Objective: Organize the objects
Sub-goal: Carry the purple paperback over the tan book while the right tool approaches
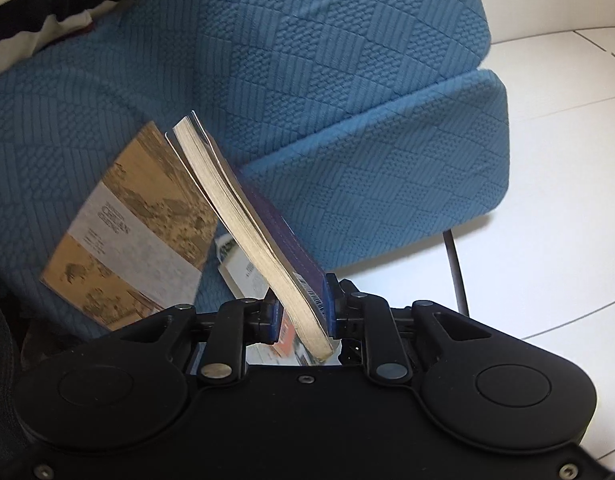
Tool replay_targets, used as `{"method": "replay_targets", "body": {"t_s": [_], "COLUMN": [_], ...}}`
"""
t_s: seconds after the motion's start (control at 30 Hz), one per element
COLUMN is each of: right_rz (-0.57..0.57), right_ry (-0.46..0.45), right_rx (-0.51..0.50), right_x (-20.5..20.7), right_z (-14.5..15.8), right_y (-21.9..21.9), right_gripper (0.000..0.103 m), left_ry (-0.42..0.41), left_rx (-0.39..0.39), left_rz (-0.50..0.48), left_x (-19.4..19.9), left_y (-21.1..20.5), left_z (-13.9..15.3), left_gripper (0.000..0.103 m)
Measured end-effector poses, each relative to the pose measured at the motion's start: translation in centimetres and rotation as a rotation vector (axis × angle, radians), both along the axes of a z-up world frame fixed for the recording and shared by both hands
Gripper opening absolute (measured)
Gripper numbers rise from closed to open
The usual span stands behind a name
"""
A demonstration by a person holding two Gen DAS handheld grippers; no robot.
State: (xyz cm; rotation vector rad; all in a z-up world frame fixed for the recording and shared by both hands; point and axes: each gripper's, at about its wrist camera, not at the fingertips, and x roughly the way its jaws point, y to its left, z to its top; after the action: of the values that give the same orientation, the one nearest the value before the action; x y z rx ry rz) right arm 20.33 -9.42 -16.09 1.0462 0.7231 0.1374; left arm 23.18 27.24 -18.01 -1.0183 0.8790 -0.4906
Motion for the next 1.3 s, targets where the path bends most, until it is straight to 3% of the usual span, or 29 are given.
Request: {"method": "replay_targets", "body": {"t_s": [0.23, 0.5, 0.97, 1.3], "right_rz": [0.145, 0.256, 0.298, 0.329], "right_ry": [0.035, 0.105, 0.243, 0.274], "right_rx": [-0.042, -0.096, -0.149, -0.188], "right_x": [5.1, 9.6, 12.4, 14.9], "right_z": [-2.6, -5.5, -10.1, -12.0], "right_y": [2.5, 4.2, 3.9, 4.6], "right_gripper": [0.026, 0.027, 0.028, 0.029], "left_ry": [0.030, 0.054, 0.169, 0.249], "left_rx": [-0.007, 0.021, 0.028, 0.024], "left_rz": [0.068, 0.079, 0.028, 0.015], "left_x": [1.0, 2.7, 3.6, 4.5], "left_y": [2.1, 2.4, 0.1, -0.8], "left_z": [-4.0, -6.9, -11.4, -13.9], "left_gripper": [0.021, 0.022, 0.024, 0.028]}}
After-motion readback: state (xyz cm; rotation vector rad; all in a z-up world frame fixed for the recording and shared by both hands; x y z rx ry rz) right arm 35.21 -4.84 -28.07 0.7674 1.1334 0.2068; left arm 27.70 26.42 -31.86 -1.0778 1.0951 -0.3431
